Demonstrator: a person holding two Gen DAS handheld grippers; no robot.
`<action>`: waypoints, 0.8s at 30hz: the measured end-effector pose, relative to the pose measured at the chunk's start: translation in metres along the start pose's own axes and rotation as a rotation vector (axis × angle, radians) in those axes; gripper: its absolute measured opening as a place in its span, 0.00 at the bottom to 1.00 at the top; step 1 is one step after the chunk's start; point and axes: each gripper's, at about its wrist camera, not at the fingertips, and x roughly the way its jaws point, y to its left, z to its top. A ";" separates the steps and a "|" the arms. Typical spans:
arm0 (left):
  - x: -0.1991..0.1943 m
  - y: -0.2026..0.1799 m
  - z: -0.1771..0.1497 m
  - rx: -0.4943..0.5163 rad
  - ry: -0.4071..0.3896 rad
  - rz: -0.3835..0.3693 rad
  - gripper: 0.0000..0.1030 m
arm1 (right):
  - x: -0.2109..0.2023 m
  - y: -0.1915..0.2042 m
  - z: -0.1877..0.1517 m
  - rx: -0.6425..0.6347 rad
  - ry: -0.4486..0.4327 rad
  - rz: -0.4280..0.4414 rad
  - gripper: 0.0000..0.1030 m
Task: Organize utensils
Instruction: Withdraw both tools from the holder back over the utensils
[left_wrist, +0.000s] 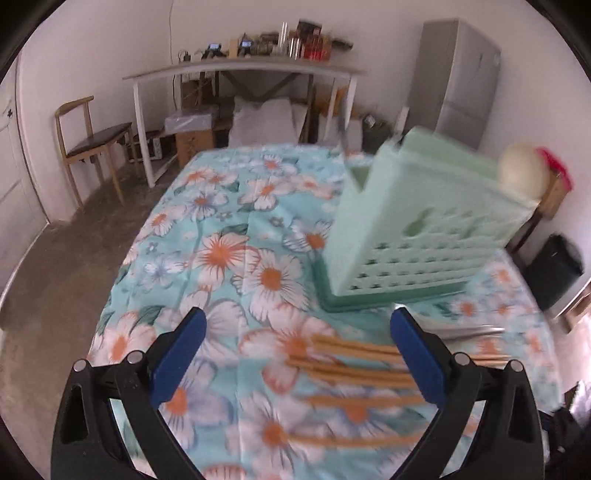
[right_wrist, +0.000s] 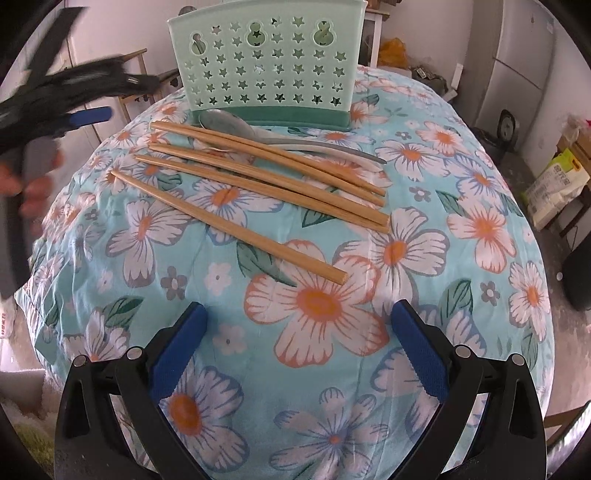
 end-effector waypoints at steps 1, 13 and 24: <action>0.009 -0.001 0.001 0.002 0.024 0.010 0.95 | 0.000 0.000 0.000 0.000 -0.001 0.001 0.93; 0.028 -0.010 -0.030 0.138 0.156 -0.009 0.95 | 0.002 0.000 0.000 -0.023 -0.017 0.026 0.93; -0.009 -0.009 -0.039 0.193 0.133 -0.062 0.95 | 0.006 -0.002 0.001 -0.037 -0.044 0.044 0.94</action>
